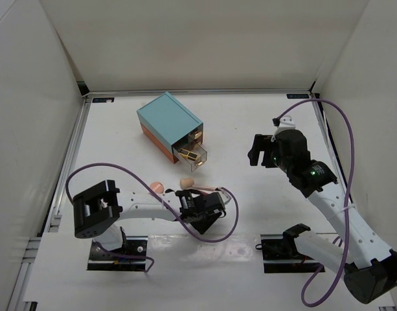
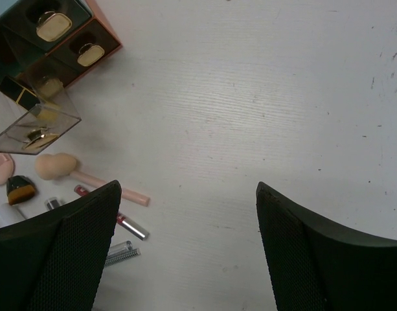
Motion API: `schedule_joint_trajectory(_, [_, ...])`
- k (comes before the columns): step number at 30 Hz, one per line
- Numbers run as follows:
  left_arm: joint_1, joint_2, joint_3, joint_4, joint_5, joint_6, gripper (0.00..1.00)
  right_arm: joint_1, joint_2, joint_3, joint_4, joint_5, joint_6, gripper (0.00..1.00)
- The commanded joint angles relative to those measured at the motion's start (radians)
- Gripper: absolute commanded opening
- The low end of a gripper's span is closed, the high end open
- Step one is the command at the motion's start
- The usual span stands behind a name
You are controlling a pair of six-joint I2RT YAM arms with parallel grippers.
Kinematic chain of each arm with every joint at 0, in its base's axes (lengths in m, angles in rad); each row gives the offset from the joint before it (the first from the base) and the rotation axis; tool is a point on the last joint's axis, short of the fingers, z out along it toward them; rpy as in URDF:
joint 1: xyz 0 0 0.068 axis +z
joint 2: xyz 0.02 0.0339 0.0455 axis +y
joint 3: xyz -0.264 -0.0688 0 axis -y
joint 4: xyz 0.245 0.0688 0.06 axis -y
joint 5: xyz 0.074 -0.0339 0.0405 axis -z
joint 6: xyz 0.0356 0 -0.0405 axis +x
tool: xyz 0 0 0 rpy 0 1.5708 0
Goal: Organize the makeup
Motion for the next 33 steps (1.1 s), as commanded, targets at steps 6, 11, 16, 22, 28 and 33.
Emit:
schedule_joint_trajectory(6, [0.002,0.059,0.016,0.061,-0.085,-0.008,0.57,-0.005,-0.009,0.012,-0.014,-0.033,-0.007,0.87])
schedule_joint_trajectory(11, [0.0,0.063,0.012,0.0,-0.074,-0.041,0.48,-0.005,-0.012,0.027,-0.032,-0.029,-0.038,0.87])
schedule_joint_trajectory(16, [-0.041,0.041,-0.013,-0.031,-0.019,-0.086,0.35,-0.005,-0.027,0.035,-0.054,0.016,-0.05,0.87])
schedule_joint_trajectory(22, [-0.067,0.056,0.004,-0.042,-0.016,-0.065,0.14,-0.005,-0.033,0.032,-0.063,0.04,-0.069,0.88])
schedule_joint_trajectory(28, [-0.084,0.038,0.096,-0.061,-0.036,-0.014,0.1,-0.005,-0.052,0.015,-0.044,0.04,-0.069,0.88])
schedule_joint_trajectory(33, [-0.084,0.001,0.162,-0.104,-0.051,0.035,0.1,-0.005,-0.058,0.007,-0.041,0.034,-0.069,0.88])
